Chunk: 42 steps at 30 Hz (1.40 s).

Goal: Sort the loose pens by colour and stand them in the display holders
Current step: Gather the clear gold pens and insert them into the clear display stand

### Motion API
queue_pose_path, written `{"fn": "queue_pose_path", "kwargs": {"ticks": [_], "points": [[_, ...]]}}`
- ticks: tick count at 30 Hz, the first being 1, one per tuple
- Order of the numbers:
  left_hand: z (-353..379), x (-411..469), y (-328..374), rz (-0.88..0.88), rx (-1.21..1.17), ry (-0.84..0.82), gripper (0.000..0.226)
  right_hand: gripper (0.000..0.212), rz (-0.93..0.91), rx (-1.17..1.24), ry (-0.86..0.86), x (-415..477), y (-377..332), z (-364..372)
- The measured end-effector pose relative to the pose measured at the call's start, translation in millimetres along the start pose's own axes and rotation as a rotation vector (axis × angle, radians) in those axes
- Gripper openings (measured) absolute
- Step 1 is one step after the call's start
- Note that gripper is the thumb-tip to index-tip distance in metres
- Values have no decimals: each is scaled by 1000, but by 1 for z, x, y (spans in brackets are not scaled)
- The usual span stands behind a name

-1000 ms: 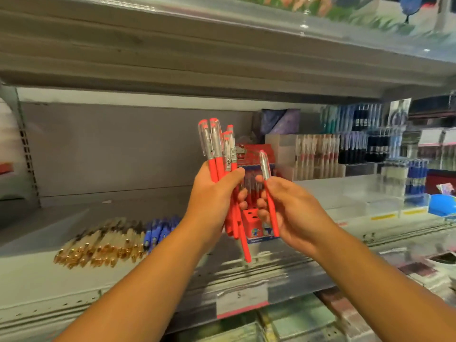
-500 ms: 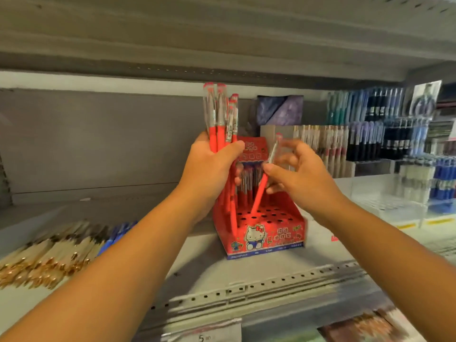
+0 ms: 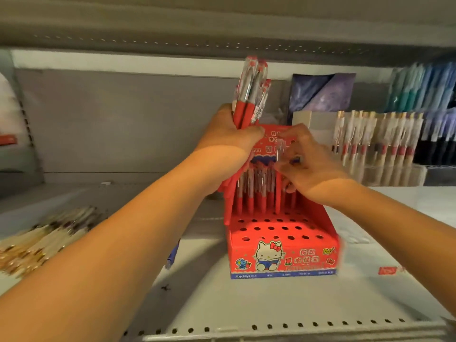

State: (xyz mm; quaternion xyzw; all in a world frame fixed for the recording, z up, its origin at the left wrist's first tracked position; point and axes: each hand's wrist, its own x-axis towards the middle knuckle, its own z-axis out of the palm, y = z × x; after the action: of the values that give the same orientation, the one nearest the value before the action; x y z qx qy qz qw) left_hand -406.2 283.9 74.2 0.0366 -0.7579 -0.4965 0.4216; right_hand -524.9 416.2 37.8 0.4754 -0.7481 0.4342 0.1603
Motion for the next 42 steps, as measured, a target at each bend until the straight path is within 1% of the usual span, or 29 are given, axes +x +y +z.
{"fn": "queue_pose_path", "kwargs": {"ticks": [3,6,8,10,12,15,17,20,24,27,31,34,37,39,40,41,42], "points": [[8,7,6,12,119,50,19,65,-23,-3,-11,2,5,-1],[13,5,-2,-3,130,69,19,64,-10,22,13,3,9,-2],[12,1,-11,-43,115,42,17,60,-2,-4,11,2,11,2],[9,1,-16,-93,37,4,15,53,26,-43,-35,2,14,9],[7,0,-16,-134,-108,-29,14,44,63,-74,-110,2,16,15],[6,-3,-13,-176,-326,-59,12,36,108,-76,-149,3,17,14],[7,-7,-14,-213,-376,-87,9,29,136,-68,-157,2,15,11],[9,-12,-17,-281,-428,-111,7,21,140,-81,-111,3,9,7],[12,-12,-19,-305,-566,-131,9,7,131,-219,-115,5,3,0],[10,-11,-19,-294,-610,-128,10,13,164,-226,-133,5,0,-4],[10,-11,-21,-280,-609,-116,10,11,168,-231,-141,4,-3,-6],[10,-10,-21,-293,-591,-133,11,17,169,-193,-179,5,1,-7],[9,-11,-22,-344,-552,-158,14,21,129,-291,-171,6,0,-11],[8,-11,-23,-368,-519,-196,16,22,64,-365,-112,5,-1,-13],[8,-12,-24,-371,-502,-232,17,23,32,-343,-61,4,-2,-13],[9,-12,-24,-368,-488,-267,19,23,14,-246,-6,4,-4,-12],[10,-13,-25,-358,-486,-289,21,19,26,-54,33,4,-6,-11]]}}
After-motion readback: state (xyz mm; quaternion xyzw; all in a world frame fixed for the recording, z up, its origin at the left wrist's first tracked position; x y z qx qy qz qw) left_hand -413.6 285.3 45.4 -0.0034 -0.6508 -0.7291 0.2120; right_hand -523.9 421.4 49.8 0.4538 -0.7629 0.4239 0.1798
